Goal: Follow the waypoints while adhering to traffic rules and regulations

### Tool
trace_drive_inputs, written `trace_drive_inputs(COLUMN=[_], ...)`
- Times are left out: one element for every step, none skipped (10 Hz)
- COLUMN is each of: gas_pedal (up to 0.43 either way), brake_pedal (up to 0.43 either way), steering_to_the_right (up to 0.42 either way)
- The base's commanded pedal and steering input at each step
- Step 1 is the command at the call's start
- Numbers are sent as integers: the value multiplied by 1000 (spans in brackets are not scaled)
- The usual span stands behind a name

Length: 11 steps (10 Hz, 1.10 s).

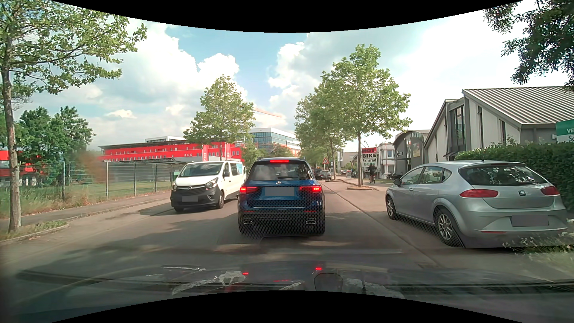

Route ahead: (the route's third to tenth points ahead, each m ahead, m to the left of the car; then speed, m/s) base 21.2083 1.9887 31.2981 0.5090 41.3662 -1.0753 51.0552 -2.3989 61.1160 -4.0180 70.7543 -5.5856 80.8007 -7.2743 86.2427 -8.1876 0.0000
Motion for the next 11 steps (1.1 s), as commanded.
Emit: trace_drive_inputs(gas_pedal=[0,0,0,0,0,0,0,0,0,0,0], brake_pedal=[274,274,274,274,274,274,274,274,274,274,274], steering_to_the_right=[-5,-4,-5,-5,-5,-5,-5,-5,-5,-5,-4])
